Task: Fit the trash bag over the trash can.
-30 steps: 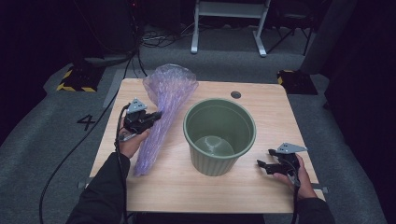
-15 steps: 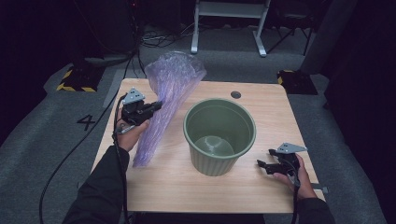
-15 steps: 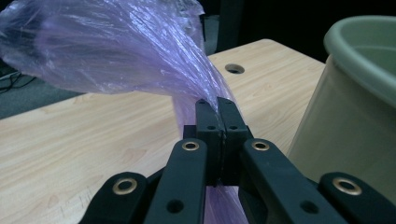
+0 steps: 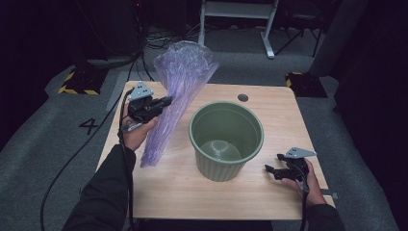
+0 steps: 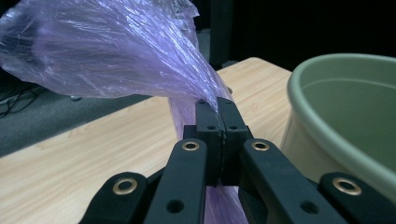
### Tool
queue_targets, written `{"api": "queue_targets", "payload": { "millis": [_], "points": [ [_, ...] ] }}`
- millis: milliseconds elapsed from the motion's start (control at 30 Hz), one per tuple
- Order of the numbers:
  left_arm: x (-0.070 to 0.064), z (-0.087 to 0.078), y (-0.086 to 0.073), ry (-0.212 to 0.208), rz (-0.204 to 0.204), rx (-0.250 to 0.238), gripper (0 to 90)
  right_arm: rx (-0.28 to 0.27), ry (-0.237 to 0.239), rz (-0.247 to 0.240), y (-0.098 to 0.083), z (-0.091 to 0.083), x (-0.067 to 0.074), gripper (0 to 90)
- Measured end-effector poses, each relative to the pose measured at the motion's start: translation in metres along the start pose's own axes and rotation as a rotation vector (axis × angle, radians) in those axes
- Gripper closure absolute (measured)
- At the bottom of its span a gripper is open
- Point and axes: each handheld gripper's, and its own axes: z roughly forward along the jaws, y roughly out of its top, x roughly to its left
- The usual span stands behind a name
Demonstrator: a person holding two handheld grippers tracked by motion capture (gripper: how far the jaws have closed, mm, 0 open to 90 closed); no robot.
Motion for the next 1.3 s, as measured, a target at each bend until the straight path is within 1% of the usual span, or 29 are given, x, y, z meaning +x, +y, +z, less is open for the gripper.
{"api": "queue_targets", "payload": {
  "millis": [133, 233, 333, 367, 400, 433, 467, 500, 533, 567, 600, 633, 667, 700, 733, 767, 867, 900, 933, 967, 1000, 1033, 1067, 1133, 1167, 1200, 1233, 1267, 1300],
  "points": [
    [-0.005, -0.003, 0.008, -0.011, 0.012, -0.02, 89.4, 0.0, 0.0, 0.001, 0.0, 0.0, 0.0, 24.0],
    [-0.007, -0.004, 0.01, -0.018, 0.018, -0.023, 89.4, 0.0, -0.001, 0.004, 0.0, 0.0, 0.0, 24.5],
    [-0.009, -0.004, 0.011, -0.035, 0.025, -0.028, 89.4, 0.004, 0.005, 0.005, 0.0, -0.001, 0.0, 26.0],
    [-0.011, -0.004, 0.012, -0.044, 0.031, -0.03, 89.4, 0.007, 0.0, 0.022, 0.0, -0.003, -0.002, 27.3],
    [-0.012, -0.004, 0.012, -0.046, 0.036, -0.029, 89.4, -0.004, 0.005, 0.036, 0.001, -0.004, -0.004, 27.3],
    [-0.013, -0.004, 0.013, -0.048, 0.04, -0.029, 89.4, -0.018, 0.009, 0.045, 0.001, -0.007, -0.005, 27.3],
    [-0.013, -0.004, 0.013, -0.048, 0.04, -0.029, 89.4, -0.018, 0.009, 0.045, 0.001, -0.007, -0.005, 27.3],
    [-0.013, -0.004, 0.014, -0.054, 0.041, -0.031, 89.4, -0.033, 0.01, 0.054, 0.003, -0.01, -0.006, 27.2],
    [-0.015, -0.004, 0.016, -0.064, 0.048, -0.031, 89.4, -0.07, -0.005, 0.068, 0.008, -0.02, -0.008, 26.9],
    [-0.017, -0.004, 0.017, -0.067, 0.054, -0.033, 89.4, -0.087, -0.009, 0.076, 0.011, -0.026, -0.009, 26.8],
    [-0.018, -0.004, 0.018, -0.075, 0.056, -0.036, 89.4, -0.102, -0.018, 0.073, 0.014, -0.031, -0.01, 26.8],
    [-0.018, -0.004, 0.018, -0.075, 0.056, -0.036, 89.4, -0.102, -0.018, 0.073, 0.014, -0.031, -0.01, 26.8],
    [-0.019, -0.004, 0.019, -0.081, 0.063, -0.036, 89.4, -0.123, -0.044, 0.068, 0.018, -0.043, -0.011, 26.6],
    [-0.021, -0.005, 0.02, -0.088, 0.068, -0.036, 89.4, -0.123, -0.044, 0.068, 0.018, -0.043, -0.011, 26.6],
    [-0.022, -0.005, 0.021, -0.094, 0.077, -0.037, 89.4, -0.139, -0.038, 0.073, 0.019, -0.05, -0.011, 26.3],
    [-0.024, -0.006, 0.023, -0.099, 0.082, -0.038, 89.4, -0.156, -0.032, 0.068, 0.021, -0.056, -0.011, 26.2],
    [-0.027, -0.005, 0.025, -0.117, 0.087, -0.042, 89.4, -0.192, -0.05, 0.042, 0.03, -0.073, -0.007, 25.8],
    [-0.029, -0.005, 0.025, -0.119, 0.09, -0.037, 89.4, -0.205, -0.051, 0.025, 0.035, -0.079, -0.005, 24.8],
    [-0.031, -0.004, 0.025, -0.125, 0.092, -0.035, 89.4, -0.22, -0.048, 0.008, 0.04, -0.084, -0.002, 24.4],
    [-0.033, -0.002, 0.026, -0.13, 0.094, -0.033, 89.4, -0.256, -0.045, -0.023, 0.053, -0.094, 0.006, 24.4],
    [-0.037, 0.0, 0.026, -0.14, 0.105, -0.027, 89.4, -0.274, -0.041, -0.036, 0.061, -0.098, 0.01, 24.4],
    [-0.037, 0.0, 0.026, -0.14, 0.105, -0.027, 89.4, -0.292, -0.037, -0.047, 0.068, -0.102, 0.015, 24.3],
    [-0.04, 0.001, 0.027, -0.145, 0.112, -0.024, 89.4, -0.292, -0.037, -0.047, 0.068, -0.102, 0.015, 24.3],
    [-0.045, 0.002, 0.029, -0.157, 0.125, -0.022, 89.4, -0.322, -0.023, -0.075, 0.083, -0.109, 0.024, 24.4],
    [-0.047, 0.003, 0.03, -0.163, 0.13, -0.021, 89.4, -0.345, -0.014, -0.109, 0.097, -0.114, 0.034, 24.6],
    [-0.05, 0.004, 0.031, -0.17, 0.136, -0.019, 89.4, -0.345, -0.014, -0.109, 0.097, -0.114, 0.034, 24.6],
    [-0.053, 0.005, 0.032, -0.173, 0.144, -0.018, 89.4, -0.367, 0.007, -0.14, 0.111, -0.118, 0.044, 24.6],
    [-0.056, 0.006, 0.033, -0.176, 0.154, -0.015, 89.4, -0.379, 0.017, -0.156, 0.117, -0.119, 0.048, 24.6],
    [-0.058, 0.006, 0.035, -0.177, 0.158, -0.017, 89.4, -0.379, 0.017, -0.156, 0.117, -0.119, 0.048, 24.6]
  ]
}}
